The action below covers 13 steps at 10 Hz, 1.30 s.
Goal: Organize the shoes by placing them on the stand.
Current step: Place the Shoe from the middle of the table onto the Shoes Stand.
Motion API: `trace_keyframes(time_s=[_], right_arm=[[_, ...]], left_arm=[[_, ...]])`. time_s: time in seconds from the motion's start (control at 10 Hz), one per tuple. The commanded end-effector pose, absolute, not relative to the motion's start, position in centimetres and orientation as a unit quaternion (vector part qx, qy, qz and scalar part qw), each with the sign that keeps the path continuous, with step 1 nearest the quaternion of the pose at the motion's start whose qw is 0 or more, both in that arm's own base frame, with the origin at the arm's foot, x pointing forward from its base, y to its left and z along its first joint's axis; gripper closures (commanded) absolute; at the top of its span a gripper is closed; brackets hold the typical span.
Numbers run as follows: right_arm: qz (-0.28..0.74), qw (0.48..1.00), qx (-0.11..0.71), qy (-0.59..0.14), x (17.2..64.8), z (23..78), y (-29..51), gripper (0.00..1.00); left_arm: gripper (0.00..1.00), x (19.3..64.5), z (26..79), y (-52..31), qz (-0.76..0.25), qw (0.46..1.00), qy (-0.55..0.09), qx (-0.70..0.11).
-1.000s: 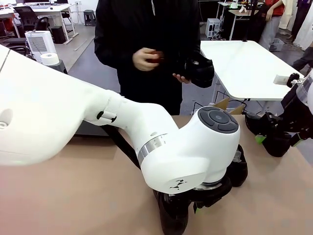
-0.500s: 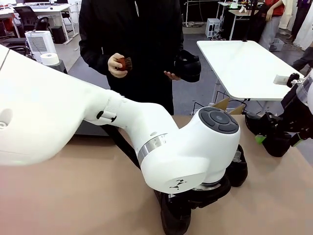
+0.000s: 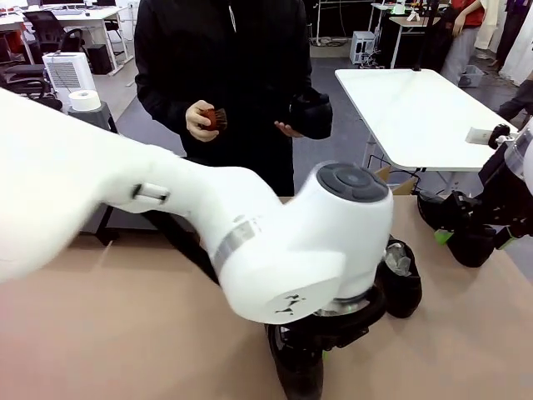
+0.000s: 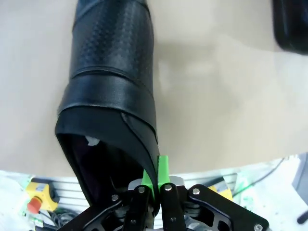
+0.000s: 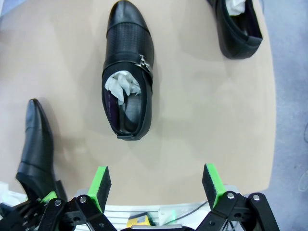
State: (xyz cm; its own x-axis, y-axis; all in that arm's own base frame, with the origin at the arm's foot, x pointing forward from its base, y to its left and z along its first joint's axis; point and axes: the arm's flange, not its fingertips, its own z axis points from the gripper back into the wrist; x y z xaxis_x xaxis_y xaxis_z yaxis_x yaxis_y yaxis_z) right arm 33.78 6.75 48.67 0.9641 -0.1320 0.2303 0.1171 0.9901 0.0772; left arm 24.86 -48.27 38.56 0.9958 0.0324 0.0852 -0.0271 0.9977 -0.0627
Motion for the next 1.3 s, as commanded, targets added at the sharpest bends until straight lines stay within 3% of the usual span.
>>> trace_keyframes(time_s=[0.0, 0.5, 0.6, 1.0, 1.1, 1.2], right_arm=[[-0.061, 0.991, 0.036, -0.117, 33.7, 48.7, 6.7, 0.00], [-0.061, 0.991, 0.036, -0.117, 33.7, 48.7, 6.7, 0.00], [-0.061, 0.991, 0.036, -0.117, 33.7, 48.7, 6.7, 0.00], [-0.061, 0.991, 0.036, -0.117, 33.7, 48.7, 6.7, 0.00], [-0.061, 0.991, 0.036, -0.117, 33.7, 48.7, 6.7, 0.00], [-0.061, 0.991, 0.036, -0.117, 33.7, 48.7, 6.7, 0.00]], left_arm=[[1.00, 23.0, 43.0, -42.7, 0.015, 0.996, -0.067, -0.057], [1.00, 22.7, 50.5, -33.5, -0.038, 0.981, -0.166, -0.091], [1.00, 23.2, 48.8, -37.2, 0.004, 0.988, -0.132, -0.077], [1.00, 22.9, 48.4, -36.1, -0.005, 0.988, -0.137, -0.070], [1.00, 25.2, 48.5, -33.4, 0.043, 0.984, -0.169, -0.043], [1.00, 28.1, 49.0, -30.7, 0.022, 0.980, -0.194, -0.048]])
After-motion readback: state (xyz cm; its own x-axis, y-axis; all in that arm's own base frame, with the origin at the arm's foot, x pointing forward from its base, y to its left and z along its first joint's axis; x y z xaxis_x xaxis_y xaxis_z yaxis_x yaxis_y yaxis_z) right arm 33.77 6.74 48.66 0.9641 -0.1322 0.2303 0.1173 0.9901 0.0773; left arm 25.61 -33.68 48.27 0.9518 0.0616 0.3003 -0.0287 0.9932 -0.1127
